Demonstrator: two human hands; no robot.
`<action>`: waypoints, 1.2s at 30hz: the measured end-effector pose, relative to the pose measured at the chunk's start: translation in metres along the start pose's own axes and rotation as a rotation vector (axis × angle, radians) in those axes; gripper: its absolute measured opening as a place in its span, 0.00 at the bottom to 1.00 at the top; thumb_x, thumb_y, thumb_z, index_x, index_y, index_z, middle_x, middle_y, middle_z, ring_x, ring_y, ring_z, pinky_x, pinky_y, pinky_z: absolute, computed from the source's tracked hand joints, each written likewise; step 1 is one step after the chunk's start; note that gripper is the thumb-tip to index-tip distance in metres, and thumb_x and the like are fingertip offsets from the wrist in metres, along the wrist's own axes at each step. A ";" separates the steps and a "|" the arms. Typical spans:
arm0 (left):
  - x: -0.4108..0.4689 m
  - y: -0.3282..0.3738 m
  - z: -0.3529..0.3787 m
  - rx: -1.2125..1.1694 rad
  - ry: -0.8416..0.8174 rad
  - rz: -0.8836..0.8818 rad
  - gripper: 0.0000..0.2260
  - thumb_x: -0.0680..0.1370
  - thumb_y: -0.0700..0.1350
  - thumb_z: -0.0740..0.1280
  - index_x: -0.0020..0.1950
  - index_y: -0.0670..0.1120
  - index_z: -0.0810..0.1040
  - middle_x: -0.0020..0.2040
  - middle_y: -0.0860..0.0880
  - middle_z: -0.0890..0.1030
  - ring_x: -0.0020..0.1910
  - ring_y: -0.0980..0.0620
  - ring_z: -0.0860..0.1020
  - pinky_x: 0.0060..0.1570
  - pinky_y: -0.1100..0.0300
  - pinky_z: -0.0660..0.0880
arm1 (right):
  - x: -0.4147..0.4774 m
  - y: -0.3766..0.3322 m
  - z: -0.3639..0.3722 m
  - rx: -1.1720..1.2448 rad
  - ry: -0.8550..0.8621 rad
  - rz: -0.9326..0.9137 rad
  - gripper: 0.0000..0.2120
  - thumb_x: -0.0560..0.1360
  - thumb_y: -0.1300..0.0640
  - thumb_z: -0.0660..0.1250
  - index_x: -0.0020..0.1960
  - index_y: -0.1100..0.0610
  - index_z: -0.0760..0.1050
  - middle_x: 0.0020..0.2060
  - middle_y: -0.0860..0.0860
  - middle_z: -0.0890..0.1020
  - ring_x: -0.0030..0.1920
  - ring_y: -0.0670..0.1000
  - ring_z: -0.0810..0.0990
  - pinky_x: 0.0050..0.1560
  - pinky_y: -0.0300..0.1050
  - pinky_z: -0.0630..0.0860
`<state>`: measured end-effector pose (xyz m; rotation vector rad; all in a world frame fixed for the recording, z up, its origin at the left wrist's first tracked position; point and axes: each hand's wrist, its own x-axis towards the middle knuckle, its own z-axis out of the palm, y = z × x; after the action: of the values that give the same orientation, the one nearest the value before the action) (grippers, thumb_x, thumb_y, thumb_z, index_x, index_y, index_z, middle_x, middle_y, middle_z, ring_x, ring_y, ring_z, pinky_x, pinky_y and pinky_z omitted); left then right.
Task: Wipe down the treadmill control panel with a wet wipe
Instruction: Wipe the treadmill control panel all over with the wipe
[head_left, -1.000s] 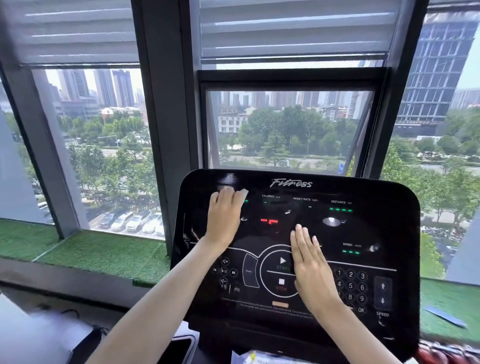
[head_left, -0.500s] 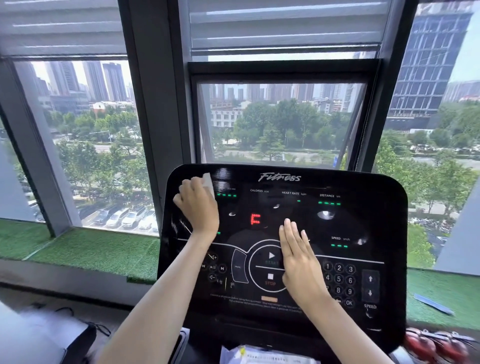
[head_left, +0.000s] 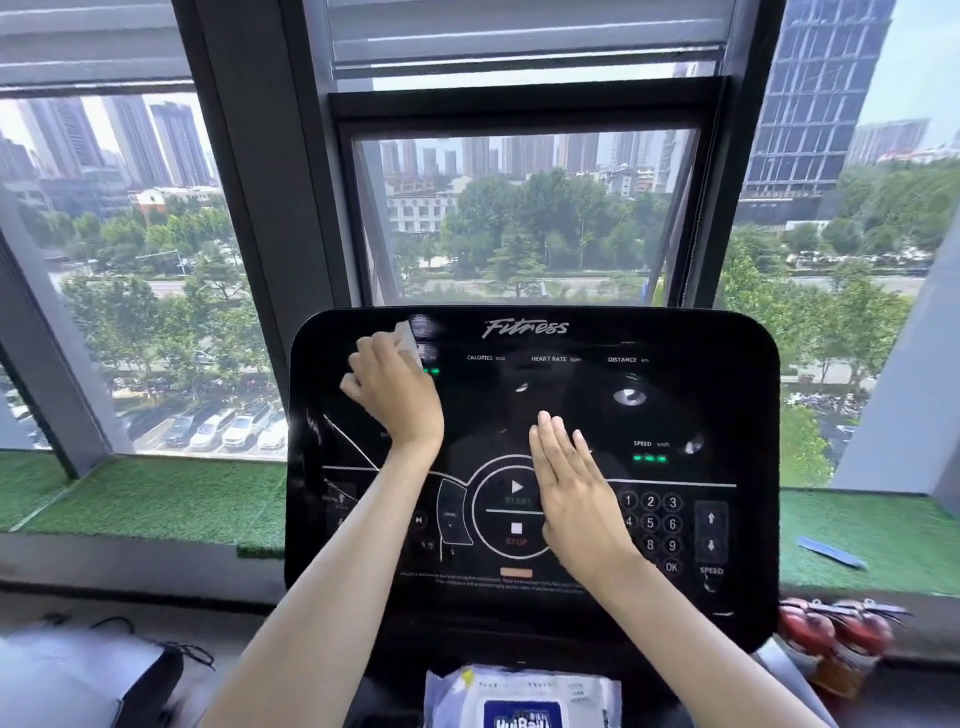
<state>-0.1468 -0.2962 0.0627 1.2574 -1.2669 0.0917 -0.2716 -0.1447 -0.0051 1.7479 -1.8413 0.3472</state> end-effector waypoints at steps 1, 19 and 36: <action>-0.010 0.013 0.003 -0.006 0.010 0.097 0.09 0.72 0.31 0.66 0.45 0.44 0.73 0.41 0.47 0.75 0.42 0.46 0.74 0.49 0.51 0.65 | 0.000 0.001 0.000 -0.010 0.014 -0.008 0.37 0.60 0.69 0.58 0.70 0.70 0.61 0.70 0.65 0.64 0.70 0.61 0.64 0.69 0.56 0.62; -0.057 0.060 0.014 -0.095 -0.125 0.548 0.20 0.61 0.27 0.70 0.45 0.46 0.74 0.38 0.48 0.75 0.37 0.48 0.73 0.43 0.56 0.62 | 0.006 0.004 -0.012 0.040 -0.107 -0.029 0.43 0.55 0.68 0.74 0.68 0.70 0.65 0.68 0.65 0.66 0.69 0.61 0.65 0.69 0.54 0.60; -0.078 0.082 0.031 -0.040 -0.094 0.834 0.16 0.69 0.36 0.73 0.51 0.50 0.75 0.37 0.50 0.73 0.38 0.49 0.72 0.43 0.57 0.59 | -0.033 0.072 -0.016 0.105 -0.057 0.115 0.43 0.56 0.74 0.70 0.70 0.70 0.61 0.70 0.64 0.64 0.71 0.60 0.62 0.70 0.54 0.57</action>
<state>-0.2508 -0.2427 0.0518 0.6335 -1.7955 0.6042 -0.3390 -0.1008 0.0033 1.7413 -2.0025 0.4511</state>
